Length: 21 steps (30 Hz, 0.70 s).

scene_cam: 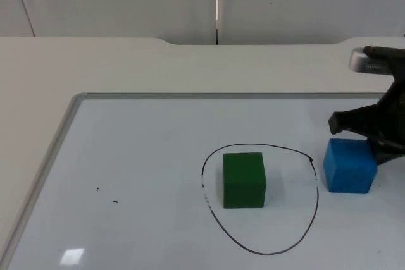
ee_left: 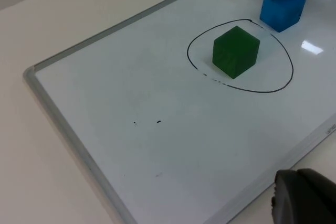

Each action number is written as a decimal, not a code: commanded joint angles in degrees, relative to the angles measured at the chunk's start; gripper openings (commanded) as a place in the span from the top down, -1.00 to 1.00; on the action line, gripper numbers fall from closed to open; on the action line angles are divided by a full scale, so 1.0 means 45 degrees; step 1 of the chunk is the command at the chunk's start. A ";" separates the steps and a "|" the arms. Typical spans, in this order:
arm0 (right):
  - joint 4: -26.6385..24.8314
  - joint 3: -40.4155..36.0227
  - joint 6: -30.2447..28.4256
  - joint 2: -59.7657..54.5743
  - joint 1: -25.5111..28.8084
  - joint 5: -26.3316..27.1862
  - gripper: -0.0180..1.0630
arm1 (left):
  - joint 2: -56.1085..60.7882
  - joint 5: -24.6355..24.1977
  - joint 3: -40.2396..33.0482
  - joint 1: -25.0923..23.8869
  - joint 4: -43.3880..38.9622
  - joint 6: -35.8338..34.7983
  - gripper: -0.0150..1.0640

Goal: Push the two cubes into the marked area.

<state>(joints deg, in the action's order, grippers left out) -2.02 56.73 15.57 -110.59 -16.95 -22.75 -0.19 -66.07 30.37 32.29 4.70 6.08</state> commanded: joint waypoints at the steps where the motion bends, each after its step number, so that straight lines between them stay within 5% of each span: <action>1: -0.0061 0.0069 0.0077 -0.0018 -0.0089 0.0142 0.97 | 0.0043 0.0110 -0.0051 0.0068 0.0130 -0.0085 0.98; 21: -0.0291 0.0090 0.0426 -0.0018 -0.0724 0.0358 0.97 | 0.0043 0.0110 -0.0051 0.0068 0.0130 -0.0085 0.98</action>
<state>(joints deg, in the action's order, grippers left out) -3.13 56.73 17.08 -110.59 -19.77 -22.03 -0.19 -66.07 30.37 32.29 4.70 6.08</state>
